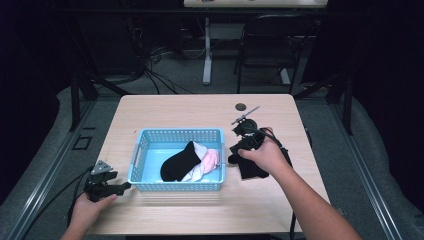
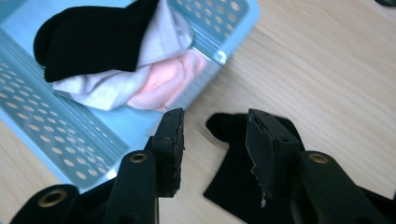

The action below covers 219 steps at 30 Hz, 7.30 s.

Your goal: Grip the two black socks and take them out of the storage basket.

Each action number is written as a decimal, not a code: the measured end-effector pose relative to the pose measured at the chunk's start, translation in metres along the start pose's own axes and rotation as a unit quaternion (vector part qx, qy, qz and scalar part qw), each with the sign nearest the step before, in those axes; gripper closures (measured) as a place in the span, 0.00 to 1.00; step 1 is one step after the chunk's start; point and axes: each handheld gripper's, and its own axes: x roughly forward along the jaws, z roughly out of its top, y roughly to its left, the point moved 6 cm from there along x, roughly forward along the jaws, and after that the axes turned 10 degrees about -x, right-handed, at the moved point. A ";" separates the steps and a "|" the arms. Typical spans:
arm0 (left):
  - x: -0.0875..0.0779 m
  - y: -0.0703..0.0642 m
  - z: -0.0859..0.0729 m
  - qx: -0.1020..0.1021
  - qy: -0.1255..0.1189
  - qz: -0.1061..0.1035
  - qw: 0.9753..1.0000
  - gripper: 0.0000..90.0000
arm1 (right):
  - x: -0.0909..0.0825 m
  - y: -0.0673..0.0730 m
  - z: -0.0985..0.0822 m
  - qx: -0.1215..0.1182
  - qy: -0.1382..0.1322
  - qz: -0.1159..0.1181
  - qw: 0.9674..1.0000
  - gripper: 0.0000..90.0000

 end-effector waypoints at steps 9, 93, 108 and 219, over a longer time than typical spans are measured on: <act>0.000 0.000 0.000 0.001 -0.001 0.000 1.000 0.29 | 0.020 0.026 0.027 -0.044 -0.006 0.004 0.999 0.62; -0.001 0.002 0.002 -0.004 -0.006 -0.002 1.000 0.29 | 0.014 0.094 0.119 -0.069 -0.108 0.075 0.989 0.97; -0.002 0.003 0.002 -0.003 -0.004 0.000 1.000 0.29 | -0.003 0.094 0.121 -0.069 -0.124 0.075 0.987 0.97; 0.000 0.001 -0.002 -0.003 0.001 0.002 1.000 0.29 | -0.006 -0.041 -0.090 0.149 -0.102 -0.049 0.982 0.63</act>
